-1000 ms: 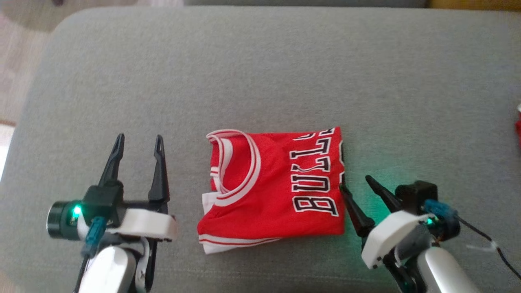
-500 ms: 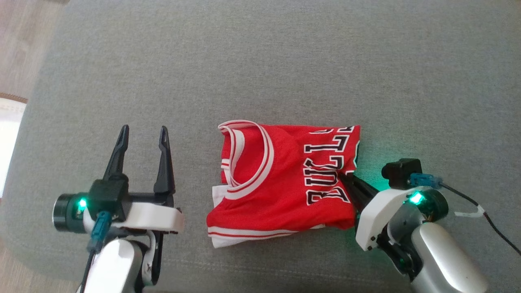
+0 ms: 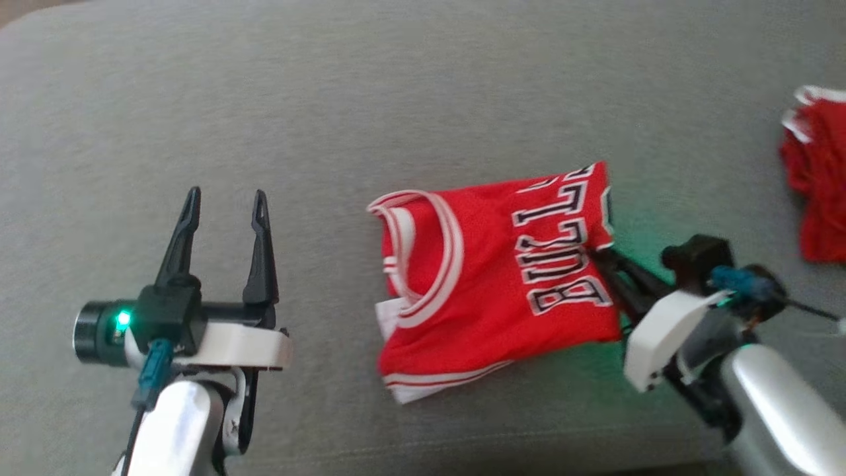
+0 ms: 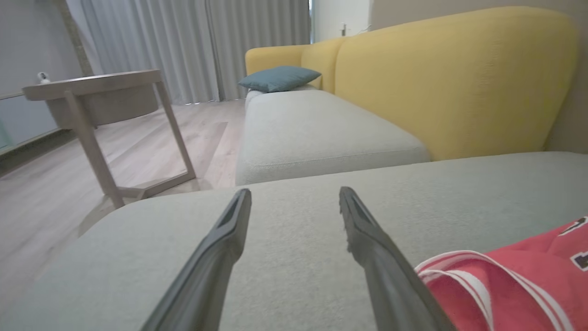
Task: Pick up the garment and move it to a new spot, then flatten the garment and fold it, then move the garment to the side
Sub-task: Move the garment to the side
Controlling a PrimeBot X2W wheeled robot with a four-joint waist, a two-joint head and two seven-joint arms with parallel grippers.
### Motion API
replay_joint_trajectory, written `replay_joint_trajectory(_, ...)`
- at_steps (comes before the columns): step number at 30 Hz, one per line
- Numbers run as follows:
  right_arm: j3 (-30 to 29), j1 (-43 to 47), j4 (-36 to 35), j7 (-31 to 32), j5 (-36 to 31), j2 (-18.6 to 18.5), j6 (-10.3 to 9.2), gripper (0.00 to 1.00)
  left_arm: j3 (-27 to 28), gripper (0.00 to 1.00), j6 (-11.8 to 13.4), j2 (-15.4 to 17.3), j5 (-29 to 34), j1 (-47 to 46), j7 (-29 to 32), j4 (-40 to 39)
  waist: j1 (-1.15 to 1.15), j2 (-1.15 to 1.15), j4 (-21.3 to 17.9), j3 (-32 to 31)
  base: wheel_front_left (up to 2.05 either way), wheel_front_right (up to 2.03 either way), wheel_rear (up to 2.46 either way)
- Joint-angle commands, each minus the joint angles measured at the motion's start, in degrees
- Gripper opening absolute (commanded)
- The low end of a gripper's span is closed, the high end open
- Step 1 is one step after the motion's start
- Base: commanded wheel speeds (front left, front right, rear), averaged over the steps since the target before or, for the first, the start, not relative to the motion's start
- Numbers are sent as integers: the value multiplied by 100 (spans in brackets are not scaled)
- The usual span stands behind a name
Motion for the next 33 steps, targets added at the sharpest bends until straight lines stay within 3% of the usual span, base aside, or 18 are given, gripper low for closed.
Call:
replay_joint_trajectory(1, -26, -190, -276, -20, -55, -255, 37, 0, 215, 100, -40, 91, 67, -313, -69, -213, 0, 0, -480, 108, 0, 0, 0)
replay_joint_trajectory(3, -243, -341, -397, 4, -106, -604, 37, 0, 171, 100, -102, 93, 127, -431, -69, -218, 0, 0, -803, 191, 0, 0, 0)
replay_joint_trajectory(9, -792, -881, -283, -94, -57, -1079, 37, 0, 61, 100, -221, 113, 233, -719, -69, -194, 0, 0, -1322, 418, 0, 0, 0)
replay_joint_trajectory(19, -1880, -1782, 646, -532, 13, -1520, 37, 0, -220, 100, -438, 110, 417, -1319, -57, -73, 0, 0, -1624, 1039, 0, 0, 0)
replay_joint_trajectory(24, -2244, -1947, 1066, -730, 20, -1631, 37, 0, -318, 100, -483, 91, 489, -1510, -57, -45, 0, 0, -1640, 1287, 0, 0, 0)
replay_joint_trajectory(33, -2638, -2224, 1757, -1156, -483, -1374, 37, 0, -480, 100, -587, 77, 620, -1952, -48, -38, 0, 0, -1639, 1805, 0, 0, 0)
